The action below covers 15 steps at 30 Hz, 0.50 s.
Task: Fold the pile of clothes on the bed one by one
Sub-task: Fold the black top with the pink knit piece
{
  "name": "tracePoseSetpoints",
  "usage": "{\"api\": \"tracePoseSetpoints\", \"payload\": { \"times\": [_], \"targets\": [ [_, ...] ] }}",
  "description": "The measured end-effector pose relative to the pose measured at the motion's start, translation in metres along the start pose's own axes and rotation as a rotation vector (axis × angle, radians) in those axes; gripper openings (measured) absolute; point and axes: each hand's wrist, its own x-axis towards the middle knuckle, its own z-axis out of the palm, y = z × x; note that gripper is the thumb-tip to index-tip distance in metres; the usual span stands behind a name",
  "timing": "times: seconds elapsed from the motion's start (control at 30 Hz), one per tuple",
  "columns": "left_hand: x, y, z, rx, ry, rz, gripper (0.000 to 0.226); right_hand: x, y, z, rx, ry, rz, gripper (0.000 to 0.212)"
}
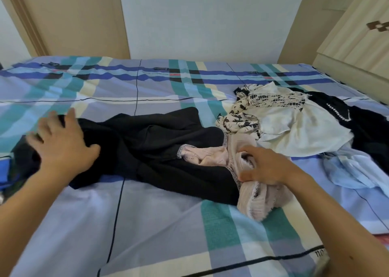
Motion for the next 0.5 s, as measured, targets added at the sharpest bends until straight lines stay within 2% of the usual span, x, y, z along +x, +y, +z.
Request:
{"api": "tracePoseSetpoints", "payload": {
  "times": [0.07,0.13,0.17,0.23,0.3,0.33,0.4,0.47,0.5],
  "targets": [
    [-0.032,0.032,-0.004,-0.131,-0.017,0.251,0.070,0.000,-0.014,0.001,0.072,0.085,-0.028,0.054],
    [-0.072,0.068,-0.008,-0.447,-0.257,0.336,0.044,-0.003,-0.029,0.006,0.268,0.160,-0.103,0.031],
    [-0.090,0.083,-0.008,-0.587,-0.410,0.313,0.041,-0.006,-0.037,0.010,0.374,0.163,-0.150,0.031],
    [-0.118,0.108,-0.001,-0.837,-0.674,0.191,0.058,-0.015,-0.054,0.018,0.557,0.112,-0.251,0.033],
    [-0.133,0.122,0.008,-1.043,-0.861,0.015,0.068,-0.025,-0.069,0.027,0.682,0.003,-0.346,0.040],
    [-0.136,0.123,0.014,-1.125,-0.899,-0.046,0.068,-0.030,-0.076,0.030,0.755,-0.067,-0.384,0.045],
    [-0.136,0.119,0.024,-1.192,-0.868,-0.103,0.068,-0.037,-0.087,0.033,0.897,-0.155,-0.427,0.058],
    [-0.134,0.113,0.029,-1.176,-0.854,-0.117,0.058,-0.041,-0.092,0.030,0.899,-0.108,-0.436,0.065],
    [-0.133,0.111,0.031,-1.174,-0.866,-0.117,0.048,-0.042,-0.093,0.028,0.808,-0.039,-0.430,0.070]
  ]
}}
